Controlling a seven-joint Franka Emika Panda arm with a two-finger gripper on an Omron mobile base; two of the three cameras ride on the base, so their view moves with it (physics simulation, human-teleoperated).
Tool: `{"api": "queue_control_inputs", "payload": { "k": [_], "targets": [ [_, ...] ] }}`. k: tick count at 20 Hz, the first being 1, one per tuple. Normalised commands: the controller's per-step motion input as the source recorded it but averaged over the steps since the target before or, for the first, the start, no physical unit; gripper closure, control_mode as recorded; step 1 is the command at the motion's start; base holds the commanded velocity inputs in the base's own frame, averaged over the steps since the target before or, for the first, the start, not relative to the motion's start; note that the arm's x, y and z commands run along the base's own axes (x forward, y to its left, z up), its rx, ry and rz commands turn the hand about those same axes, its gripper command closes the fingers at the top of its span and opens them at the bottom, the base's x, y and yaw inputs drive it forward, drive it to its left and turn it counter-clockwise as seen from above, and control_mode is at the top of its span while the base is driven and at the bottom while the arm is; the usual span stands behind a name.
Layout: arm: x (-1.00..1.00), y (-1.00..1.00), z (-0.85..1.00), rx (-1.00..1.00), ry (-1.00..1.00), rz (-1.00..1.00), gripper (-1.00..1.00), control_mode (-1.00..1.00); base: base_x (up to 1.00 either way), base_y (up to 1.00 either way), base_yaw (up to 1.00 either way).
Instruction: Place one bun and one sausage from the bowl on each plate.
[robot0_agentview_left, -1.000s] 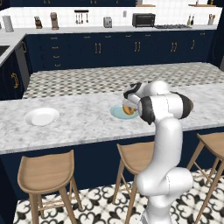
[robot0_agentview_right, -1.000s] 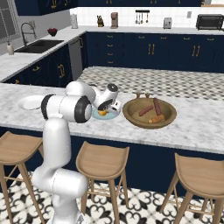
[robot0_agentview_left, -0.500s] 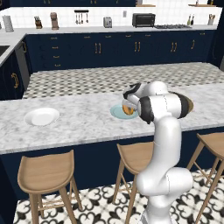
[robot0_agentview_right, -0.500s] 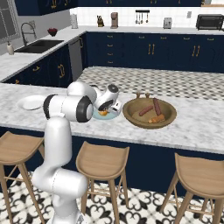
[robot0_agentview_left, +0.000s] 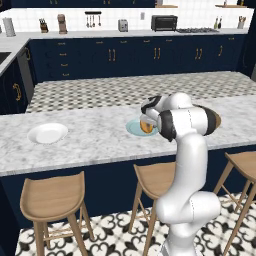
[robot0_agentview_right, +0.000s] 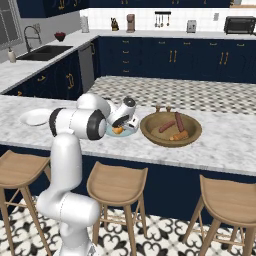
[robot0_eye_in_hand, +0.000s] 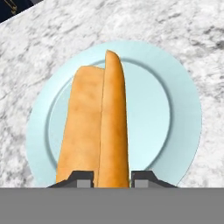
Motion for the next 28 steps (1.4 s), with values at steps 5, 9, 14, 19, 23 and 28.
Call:
{"api": "queue_control_inputs", "payload": {
  "k": [5,9,14,19,23,28],
  "targets": [
    [0.00,0.00,0.00,0.00,0.00,0.00,-1.00,-1.00,0.00,0.00,0.00],
    [-0.01,0.00,0.00,0.00,0.00,0.00,-1.00,-1.00,0.00,0.00,0.00],
    [-0.25,0.04,0.31,0.00,-0.03,-0.01,-1.00,-1.00,0.00,0.00,0.00],
    [-0.57,-0.28,0.71,0.04,0.00,-0.05,-1.00,-1.00,0.00,0.00,0.00],
    [-0.33,-0.23,0.67,0.02,0.00,-0.03,-1.00,-1.00,0.00,0.00,0.00],
    [0.00,-0.44,0.38,0.05,0.02,-0.02,-1.00,-1.00,0.00,0.00,0.00]
  ]
}}
